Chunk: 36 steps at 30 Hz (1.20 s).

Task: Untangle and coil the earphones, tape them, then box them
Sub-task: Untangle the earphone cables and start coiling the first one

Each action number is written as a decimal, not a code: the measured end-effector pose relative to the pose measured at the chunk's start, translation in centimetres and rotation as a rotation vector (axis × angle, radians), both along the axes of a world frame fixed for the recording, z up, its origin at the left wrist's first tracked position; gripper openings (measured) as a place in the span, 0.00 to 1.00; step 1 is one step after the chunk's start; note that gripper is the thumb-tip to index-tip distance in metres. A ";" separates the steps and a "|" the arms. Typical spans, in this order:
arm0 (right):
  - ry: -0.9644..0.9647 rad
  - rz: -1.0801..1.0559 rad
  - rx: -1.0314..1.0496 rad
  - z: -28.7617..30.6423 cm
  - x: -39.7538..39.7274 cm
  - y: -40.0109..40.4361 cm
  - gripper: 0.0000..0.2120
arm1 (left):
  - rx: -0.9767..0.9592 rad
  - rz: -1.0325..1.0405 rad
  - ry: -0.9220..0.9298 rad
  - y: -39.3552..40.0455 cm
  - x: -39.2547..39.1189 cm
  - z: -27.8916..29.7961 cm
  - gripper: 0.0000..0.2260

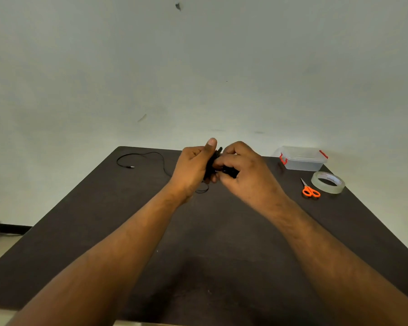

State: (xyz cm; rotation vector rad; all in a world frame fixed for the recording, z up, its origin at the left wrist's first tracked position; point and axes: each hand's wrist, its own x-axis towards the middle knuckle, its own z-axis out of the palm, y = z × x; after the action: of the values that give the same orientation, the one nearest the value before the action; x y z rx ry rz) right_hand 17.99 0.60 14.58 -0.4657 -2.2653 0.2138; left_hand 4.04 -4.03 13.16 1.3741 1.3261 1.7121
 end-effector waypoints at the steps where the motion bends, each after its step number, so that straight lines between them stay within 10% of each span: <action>1: -0.009 0.028 0.060 -0.4 0.0 0.5 0.09 | -0.034 0.031 -0.001 0.1 0.3 -0.2 0.28; 11: -0.144 0.226 -0.202 -4.9 0.5 3.8 0.06 | -0.441 -0.083 -0.060 0.7 0.0 -3.1 0.35; 19: 0.241 0.453 -0.913 -8.6 -0.8 5.1 0.09 | -0.443 0.058 -0.163 2.9 -1.2 -5.8 0.31; 29: 0.405 0.345 -0.922 -13.0 -4.0 8.1 0.11 | -0.370 0.428 -0.325 6.9 -1.6 -10.0 0.28; 36: 0.537 0.453 -1.223 -14.5 -4.7 9.2 0.18 | -0.417 0.331 -0.438 8.6 -2.7 -11.3 0.20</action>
State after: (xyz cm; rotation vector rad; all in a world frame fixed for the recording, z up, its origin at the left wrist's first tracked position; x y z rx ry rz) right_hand 13.31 9.83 0.13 -0.3967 -1.4496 1.7571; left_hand 1.38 4.60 1.83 0.5303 1.5857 1.6827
